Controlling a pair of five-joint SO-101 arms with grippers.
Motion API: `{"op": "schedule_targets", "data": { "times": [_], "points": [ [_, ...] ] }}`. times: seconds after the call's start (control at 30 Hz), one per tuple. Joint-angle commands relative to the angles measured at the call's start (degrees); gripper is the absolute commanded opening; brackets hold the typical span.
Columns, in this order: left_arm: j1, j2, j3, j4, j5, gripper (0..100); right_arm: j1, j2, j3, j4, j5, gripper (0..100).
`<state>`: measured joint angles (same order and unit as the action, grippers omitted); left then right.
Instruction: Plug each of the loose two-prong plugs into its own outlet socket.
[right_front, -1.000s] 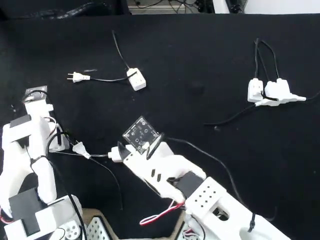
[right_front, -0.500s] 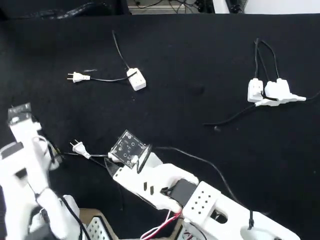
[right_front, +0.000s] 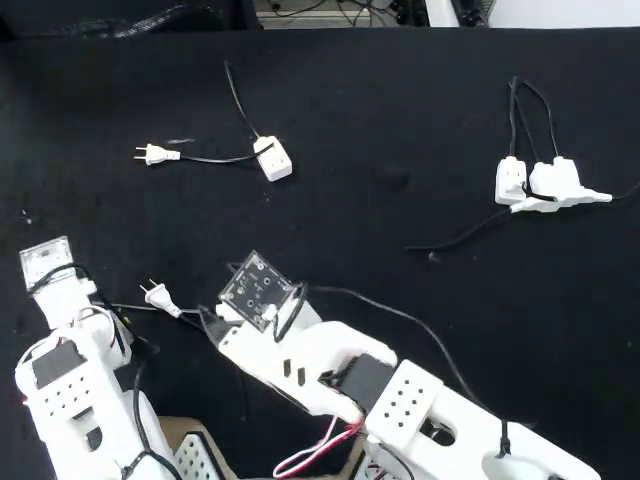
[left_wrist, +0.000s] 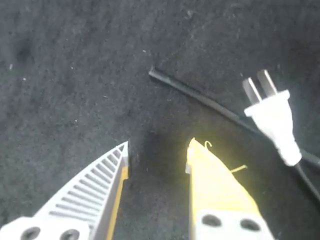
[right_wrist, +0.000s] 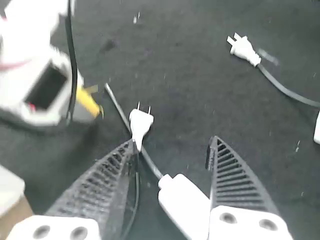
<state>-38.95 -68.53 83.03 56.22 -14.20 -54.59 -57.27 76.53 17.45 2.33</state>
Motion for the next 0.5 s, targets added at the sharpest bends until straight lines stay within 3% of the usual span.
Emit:
{"op": "schedule_targets", "data": {
  "times": [0.0, 0.17, 0.33, 0.47],
  "points": [
    [-2.77, -1.14, 0.13, -0.09, -1.67, 19, -0.88, 5.49, -7.96, -1.67, -0.53, 22.6],
    [-6.9, -1.14, 0.22, -0.18, -1.85, 19, -0.88, 22.64, -18.59, -1.85, -0.88, 22.5],
    [-10.95, -1.14, 0.92, -0.7, -6.51, 19, -0.97, 38.37, -28.26, -1.85, -9.85, 22.4],
    [-11.03, -1.14, 2.77, -0.7, -6.33, 19, -1.85, 46.2, -33.1, -1.76, -14.86, 22.4]
  ]
}}
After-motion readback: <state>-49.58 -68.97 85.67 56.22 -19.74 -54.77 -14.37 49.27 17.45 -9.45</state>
